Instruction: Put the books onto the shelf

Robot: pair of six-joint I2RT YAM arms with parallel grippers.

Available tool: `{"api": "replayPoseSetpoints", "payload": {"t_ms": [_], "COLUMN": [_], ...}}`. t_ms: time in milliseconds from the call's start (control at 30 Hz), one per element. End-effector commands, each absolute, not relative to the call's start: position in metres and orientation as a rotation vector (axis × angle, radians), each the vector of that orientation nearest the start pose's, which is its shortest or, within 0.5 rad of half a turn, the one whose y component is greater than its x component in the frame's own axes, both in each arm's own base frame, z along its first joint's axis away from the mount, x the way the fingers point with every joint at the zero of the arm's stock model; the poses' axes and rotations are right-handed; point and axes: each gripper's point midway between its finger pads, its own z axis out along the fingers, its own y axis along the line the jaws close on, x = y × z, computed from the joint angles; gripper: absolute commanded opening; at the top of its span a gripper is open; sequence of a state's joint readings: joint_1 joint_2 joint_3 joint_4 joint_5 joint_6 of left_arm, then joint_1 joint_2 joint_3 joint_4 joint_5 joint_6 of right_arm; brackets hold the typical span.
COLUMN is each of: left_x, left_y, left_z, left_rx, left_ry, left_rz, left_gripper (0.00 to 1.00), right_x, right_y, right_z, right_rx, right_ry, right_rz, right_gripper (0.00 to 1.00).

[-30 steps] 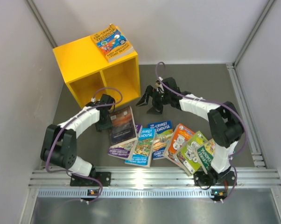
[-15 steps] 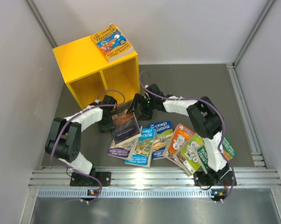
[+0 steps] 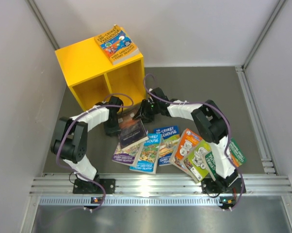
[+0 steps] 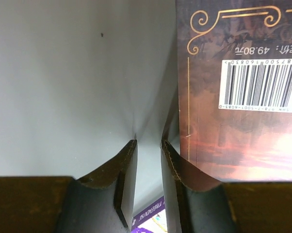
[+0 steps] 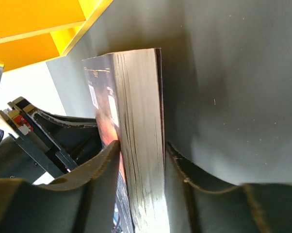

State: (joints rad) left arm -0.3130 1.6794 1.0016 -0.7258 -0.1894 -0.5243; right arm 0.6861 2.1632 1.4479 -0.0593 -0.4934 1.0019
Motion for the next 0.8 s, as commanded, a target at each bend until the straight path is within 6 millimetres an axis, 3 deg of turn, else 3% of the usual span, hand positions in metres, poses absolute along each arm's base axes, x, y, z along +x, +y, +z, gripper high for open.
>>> {"api": "replayPoseSetpoints", "payload": {"t_ms": [0, 167, 267, 300, 367, 400, 533, 633, 733, 767], "left_x": [0.304, 0.303, 0.299, 0.296, 0.292, 0.289, 0.28, 0.276, 0.27, 0.263], "left_y": [-0.111, -0.131, -0.141, -0.143, -0.147, -0.147, -0.151, -0.16, -0.18, -0.2], "left_z": [0.02, 0.04, 0.058, 0.068, 0.079, 0.09, 0.122, 0.151, 0.182, 0.199], "left_rx": [-0.229, -0.153, -0.146, -0.153, -0.147, -0.161, -0.183, -0.175, -0.132, -0.082], "left_ry": [2.834, 2.806, 2.783, 2.776, 2.761, 2.748, 2.695, 2.64, 2.576, 2.548], "left_rz": [-0.003, -0.012, -0.025, -0.034, -0.044, -0.059, -0.129, -0.246, -0.441, -0.618], "left_gripper": [0.32, 0.32, 0.32, 0.34, 0.36, 0.38, 0.43, 0.45, 0.47, 0.48], "right_x": [0.335, 0.328, 0.315, 0.313, 0.305, 0.303, 0.291, 0.283, 0.278, 0.272], "right_y": [0.424, 0.4, 0.374, 0.367, 0.348, 0.343, 0.323, 0.313, 0.301, 0.297], "right_z": [0.068, 0.079, 0.08, 0.096, 0.094, 0.113, 0.145, 0.18, 0.22, 0.241], "right_rx": [0.064, 0.037, 0.031, 0.013, 0.039, 0.03, 0.024, 0.022, 0.073, 0.106], "right_ry": [2.654, 2.659, 2.681, 2.643, 2.657, 2.613, 2.539, 2.454, 2.365, 2.325], "right_rz": [1.239, 1.155, 1.081, 1.082, 1.037, 1.052, 1.09, 1.148, 1.233, 1.295], "right_gripper": [0.36, 0.24, 0.1, 0.04, 0.0, 0.0, 0.0, 0.0, 0.0, 0.0]}}
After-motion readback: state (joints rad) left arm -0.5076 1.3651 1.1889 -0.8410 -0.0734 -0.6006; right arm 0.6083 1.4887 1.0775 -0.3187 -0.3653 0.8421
